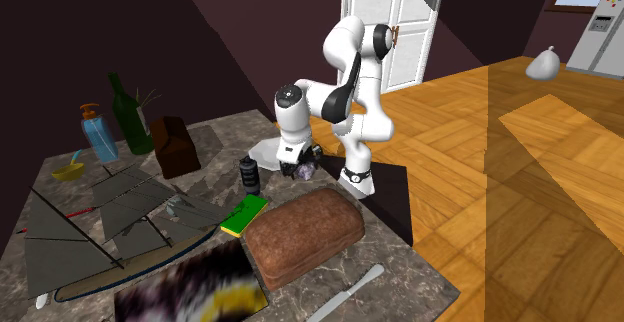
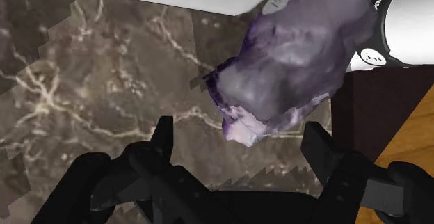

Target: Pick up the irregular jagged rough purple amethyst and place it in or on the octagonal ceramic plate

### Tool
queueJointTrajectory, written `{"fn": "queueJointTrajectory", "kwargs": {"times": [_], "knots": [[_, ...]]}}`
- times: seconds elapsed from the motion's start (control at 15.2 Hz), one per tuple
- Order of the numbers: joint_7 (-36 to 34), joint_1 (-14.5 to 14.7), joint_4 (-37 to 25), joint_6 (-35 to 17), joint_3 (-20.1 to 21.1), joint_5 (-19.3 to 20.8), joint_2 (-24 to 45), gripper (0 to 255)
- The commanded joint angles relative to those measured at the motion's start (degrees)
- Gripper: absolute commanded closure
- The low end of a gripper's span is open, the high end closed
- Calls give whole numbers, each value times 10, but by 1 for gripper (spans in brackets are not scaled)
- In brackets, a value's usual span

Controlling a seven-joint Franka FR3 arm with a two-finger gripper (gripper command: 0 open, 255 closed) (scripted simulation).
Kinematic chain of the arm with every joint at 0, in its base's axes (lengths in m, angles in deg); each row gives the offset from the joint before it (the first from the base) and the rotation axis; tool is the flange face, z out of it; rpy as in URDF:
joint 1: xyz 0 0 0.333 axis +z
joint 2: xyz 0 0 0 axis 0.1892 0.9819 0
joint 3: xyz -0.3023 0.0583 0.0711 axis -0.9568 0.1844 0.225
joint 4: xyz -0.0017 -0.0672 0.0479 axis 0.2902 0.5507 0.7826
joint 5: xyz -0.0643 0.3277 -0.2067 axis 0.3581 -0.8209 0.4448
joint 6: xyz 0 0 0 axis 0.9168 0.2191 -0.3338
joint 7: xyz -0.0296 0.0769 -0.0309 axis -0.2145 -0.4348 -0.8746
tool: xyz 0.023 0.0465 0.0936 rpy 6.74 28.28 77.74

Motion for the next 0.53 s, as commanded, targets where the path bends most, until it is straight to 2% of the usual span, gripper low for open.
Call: {"fn": "queueJointTrajectory", "kwargs": {"times": [0.0, 0.2, 0.46], "knots": [[-1, -2, 7, 0, -3, 43, 3, 255], [11, -20, -7, 13, 15, 35, 5, 255], [15, -20, -32, 45, 22, 31, -4, 255]]}}
